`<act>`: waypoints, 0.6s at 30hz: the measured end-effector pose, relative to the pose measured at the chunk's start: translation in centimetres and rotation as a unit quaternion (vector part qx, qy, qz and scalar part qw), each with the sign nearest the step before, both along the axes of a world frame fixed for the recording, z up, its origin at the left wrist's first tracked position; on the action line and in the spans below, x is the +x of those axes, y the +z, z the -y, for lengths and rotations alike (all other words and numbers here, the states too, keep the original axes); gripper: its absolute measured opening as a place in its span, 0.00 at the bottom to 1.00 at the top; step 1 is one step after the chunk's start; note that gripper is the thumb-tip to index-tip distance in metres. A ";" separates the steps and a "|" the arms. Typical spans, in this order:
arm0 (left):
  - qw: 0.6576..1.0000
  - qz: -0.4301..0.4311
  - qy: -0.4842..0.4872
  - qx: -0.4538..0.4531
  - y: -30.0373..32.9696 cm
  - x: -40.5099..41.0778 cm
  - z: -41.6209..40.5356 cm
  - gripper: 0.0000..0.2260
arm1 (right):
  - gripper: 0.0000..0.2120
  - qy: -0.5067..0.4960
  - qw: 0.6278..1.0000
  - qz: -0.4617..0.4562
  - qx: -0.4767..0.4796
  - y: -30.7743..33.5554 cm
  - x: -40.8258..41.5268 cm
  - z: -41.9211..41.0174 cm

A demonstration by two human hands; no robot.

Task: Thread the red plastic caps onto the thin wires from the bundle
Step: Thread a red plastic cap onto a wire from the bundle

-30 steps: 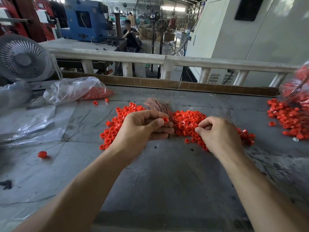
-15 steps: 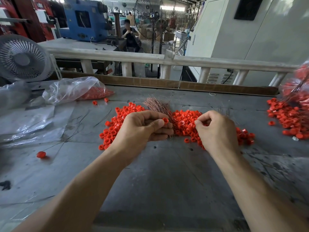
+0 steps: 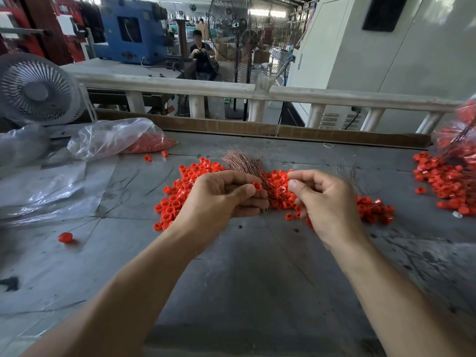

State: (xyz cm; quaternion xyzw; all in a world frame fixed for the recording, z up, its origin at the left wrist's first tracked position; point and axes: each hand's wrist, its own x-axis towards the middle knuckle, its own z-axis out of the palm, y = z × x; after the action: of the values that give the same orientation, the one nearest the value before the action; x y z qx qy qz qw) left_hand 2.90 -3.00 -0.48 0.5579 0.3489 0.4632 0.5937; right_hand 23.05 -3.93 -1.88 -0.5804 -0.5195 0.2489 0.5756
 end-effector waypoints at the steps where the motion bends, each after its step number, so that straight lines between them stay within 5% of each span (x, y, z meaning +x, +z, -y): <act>1: 1.000 -0.001 0.000 0.000 0.0 0.0 0.0 0.07 | 0.08 0.024 0.999 -0.041 -0.005 0.1 -0.3 0.0; 18: 1.000 -0.009 0.003 -0.006 0.4 0.2 0.4 0.08 | 0.08 0.124 0.988 -0.085 0.020 0.6 -1.7 0.9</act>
State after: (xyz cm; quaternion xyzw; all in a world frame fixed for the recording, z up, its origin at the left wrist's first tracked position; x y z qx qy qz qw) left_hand 3.13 -3.37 -0.06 0.5574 0.3583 0.4580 0.5926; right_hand 21.30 -4.84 -1.30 -0.4764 -0.5415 0.3568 0.5938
